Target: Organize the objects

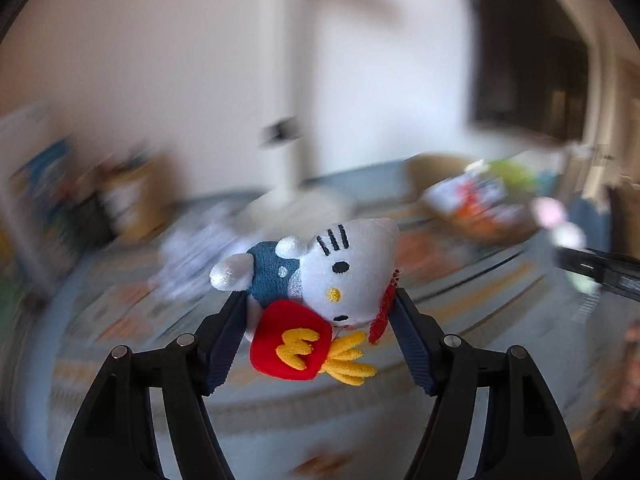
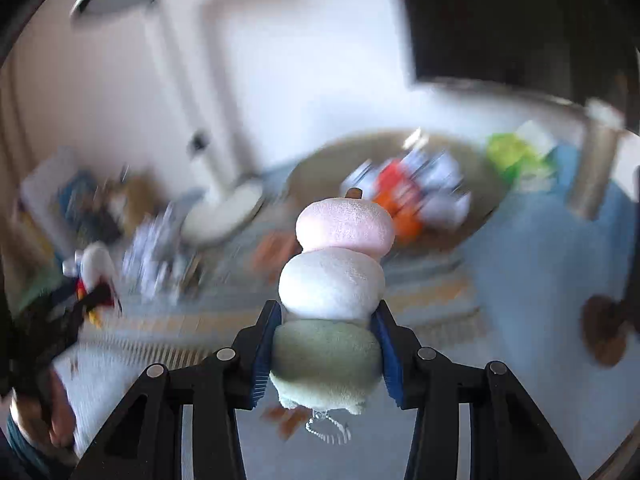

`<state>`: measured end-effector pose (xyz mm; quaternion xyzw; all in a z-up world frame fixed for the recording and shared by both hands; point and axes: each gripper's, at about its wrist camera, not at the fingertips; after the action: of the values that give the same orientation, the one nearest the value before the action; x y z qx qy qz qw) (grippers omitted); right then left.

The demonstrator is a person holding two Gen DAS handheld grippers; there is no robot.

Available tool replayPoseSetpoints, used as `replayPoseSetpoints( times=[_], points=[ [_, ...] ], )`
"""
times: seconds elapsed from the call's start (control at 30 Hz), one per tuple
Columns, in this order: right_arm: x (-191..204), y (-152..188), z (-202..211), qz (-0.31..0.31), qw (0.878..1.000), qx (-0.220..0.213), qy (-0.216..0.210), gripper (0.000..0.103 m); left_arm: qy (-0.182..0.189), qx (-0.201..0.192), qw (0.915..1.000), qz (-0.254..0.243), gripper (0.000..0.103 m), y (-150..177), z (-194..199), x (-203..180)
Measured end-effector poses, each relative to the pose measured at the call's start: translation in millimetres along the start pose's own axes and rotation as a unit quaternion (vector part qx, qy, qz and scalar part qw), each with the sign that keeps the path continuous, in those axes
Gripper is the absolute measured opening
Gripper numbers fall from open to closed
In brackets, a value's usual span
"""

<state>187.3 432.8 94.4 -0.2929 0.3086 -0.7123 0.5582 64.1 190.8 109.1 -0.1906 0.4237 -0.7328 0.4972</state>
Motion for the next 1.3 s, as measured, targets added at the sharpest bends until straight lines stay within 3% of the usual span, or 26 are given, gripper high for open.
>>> replayPoseSetpoints(
  times=[0.13,0.23,0.27,0.3,0.33,0.37,0.43,0.5,0.63,0.7,0.77,0.8,0.87,0.93,1.03,1.1,1.13,1.3],
  points=[
    [-66.6,-46.6,-7.4,-0.096,0.995,-0.022,0.020,0.046,0.084,0.008,0.9964,-0.004,0.070,-53.7,-39.8,-68.4],
    [-91.5,-71.7,-34.6,-0.125,0.992,-0.014,0.017,0.046,0.094,0.016,0.9954,-0.004,0.070,-82.1,-74.5,-103.2],
    [-94.2,-79.1,-44.0,-0.124,0.992,-0.013,0.019,0.046,0.098,0.009,0.9951,0.001,0.072,-91.9,-88.0,-113.5],
    [-97.2,-86.3,-53.8,-0.115,0.993,-0.012,0.018,0.053,0.107,0.000,0.9942,0.005,0.077,-98.9,-98.9,-120.2],
    [-97.6,-93.5,-67.9,-0.101,0.995,-0.009,0.009,0.066,0.113,0.004,0.9936,0.006,0.094,-102.4,-107.8,-124.3],
    [-97.8,-96.6,-80.0,-0.085,0.996,-0.003,0.011,0.068,0.117,0.022,0.9928,0.014,0.099,-107.0,-121.5,-128.1],
    [-99.8,-94.9,-96.7,-0.064,0.997,0.028,0.045,0.068,0.122,0.051,0.9905,0.037,0.099,-109.6,-136.6,-124.2],
    [-101.2,-85.0,-91.3,-0.063,0.997,0.031,0.045,0.068,0.117,0.052,0.9905,0.049,0.099,-103.1,-129.5,-109.1],
    [-72.6,-57.7,-45.0,-0.025,0.999,-0.010,0.021,0.069,0.084,0.022,0.9944,0.061,0.099,-75.2,-81.7,-61.1],
    [-41.7,-38.8,-29.1,0.019,0.999,-0.014,0.021,0.070,0.033,-0.010,0.9976,0.060,0.102,-45.0,-44.2,-33.1],
    [-6.6,-12.8,-22.8,0.052,0.999,-0.007,0.010,0.082,-0.012,-0.025,0.9974,0.066,0.102,-17.6,-25.6,-6.9],
    [9.1,-0.3,-24.2,0.058,0.998,-0.001,-0.009,0.091,-0.068,-0.022,0.9948,0.073,0.102,2.2,-17.2,11.9],
    [37.9,19.3,-33.1,0.064,0.997,0.007,-0.037,0.092,-0.191,-0.017,0.9781,0.080,0.102,27.4,-10.5,42.3],
    [62.6,30.9,-49.6,0.074,0.996,0.028,-0.046,0.092,-0.253,-0.011,0.9637,0.084,0.102,45.2,-8.0,72.6],
    [87.6,43.2,-67.9,0.095,0.994,0.028,-0.034,0.092,-0.268,-0.005,0.9553,0.125,0.102,63.7,-5.2,120.1],
    [93.7,45.8,-78.0,0.106,0.994,0.036,-0.006,0.092,-0.236,0.007,0.9550,0.179,0.102,64.3,1.3,140.8],
    [95.7,45.7,-79.3,0.111,0.993,0.040,0.017,0.092,-0.210,-0.007,0.9555,0.207,0.102,65.0,6.8,147.4],
    [86.7,47.0,-79.1,0.085,0.995,0.036,0.031,0.097,-0.194,-0.004,0.9562,0.219,0.102,68.3,4.9,149.0]
  ],
)
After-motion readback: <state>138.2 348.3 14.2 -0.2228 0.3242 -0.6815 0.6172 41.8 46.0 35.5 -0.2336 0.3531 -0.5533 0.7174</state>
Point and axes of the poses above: each gripper's, at about its wrist camera, not at the fingertips, and z roughly against the way its jaws point, x to its left, y to its underside, and after that the axes turned 9 degrees about z, right-handed
